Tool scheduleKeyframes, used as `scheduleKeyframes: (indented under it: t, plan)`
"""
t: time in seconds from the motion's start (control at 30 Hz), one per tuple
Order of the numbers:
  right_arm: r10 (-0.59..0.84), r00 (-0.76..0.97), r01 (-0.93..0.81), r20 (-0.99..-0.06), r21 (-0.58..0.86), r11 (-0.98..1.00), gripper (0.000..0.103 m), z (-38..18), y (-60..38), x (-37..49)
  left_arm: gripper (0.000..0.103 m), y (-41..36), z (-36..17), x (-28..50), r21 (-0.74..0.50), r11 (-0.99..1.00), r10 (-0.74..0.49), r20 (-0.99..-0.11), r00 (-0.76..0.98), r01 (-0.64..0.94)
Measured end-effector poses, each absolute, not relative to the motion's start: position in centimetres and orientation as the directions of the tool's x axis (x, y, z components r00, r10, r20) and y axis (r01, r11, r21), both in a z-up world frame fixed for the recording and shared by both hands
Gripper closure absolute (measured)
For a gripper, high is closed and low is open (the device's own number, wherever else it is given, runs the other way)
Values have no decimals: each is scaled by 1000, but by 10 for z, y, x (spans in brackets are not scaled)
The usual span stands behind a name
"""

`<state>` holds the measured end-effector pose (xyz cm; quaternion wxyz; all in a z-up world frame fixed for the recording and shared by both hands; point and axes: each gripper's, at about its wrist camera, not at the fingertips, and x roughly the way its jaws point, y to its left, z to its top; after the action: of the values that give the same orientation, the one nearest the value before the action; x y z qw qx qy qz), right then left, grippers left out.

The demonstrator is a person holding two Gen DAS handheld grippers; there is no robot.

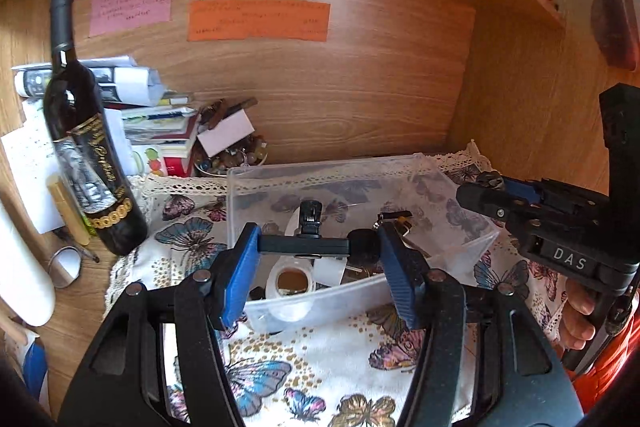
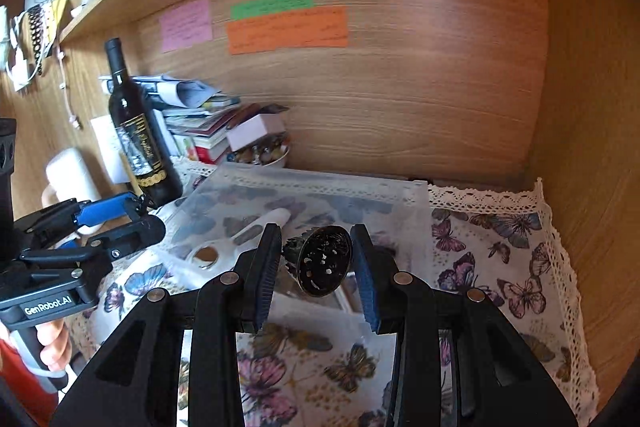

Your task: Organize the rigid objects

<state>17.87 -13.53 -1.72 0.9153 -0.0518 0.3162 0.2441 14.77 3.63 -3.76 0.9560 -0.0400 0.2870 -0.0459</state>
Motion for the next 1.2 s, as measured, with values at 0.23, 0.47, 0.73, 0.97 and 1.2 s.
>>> scheduleKeyframes:
  t: [0.23,0.47,0.73,0.97,1.2]
  plan:
    - [408,624,-487,-666,77,870,70,-46,-125,205,44,33,-63,180,-122,990,-129,-620,774,67]
    - [405,571,-495,-714,93,864,70,-71,-118,220,44,31,-81,195,-129,989,-137,-662,737,67]
    - [408,566,-509,-716,86,857,67,-71,-114,219,44,33,-83,196,-141,988,-143,-664,734,64]
    - [425,621,-504,-658,80,860,55,-45,-123,203,32,34,-63,178,-127,990,-126,-616,778,60]
    - [404,720,-477,-564,21,879,46,-11,-137,171,29,37,-37,153,-106,994,-82,-544,835,28]
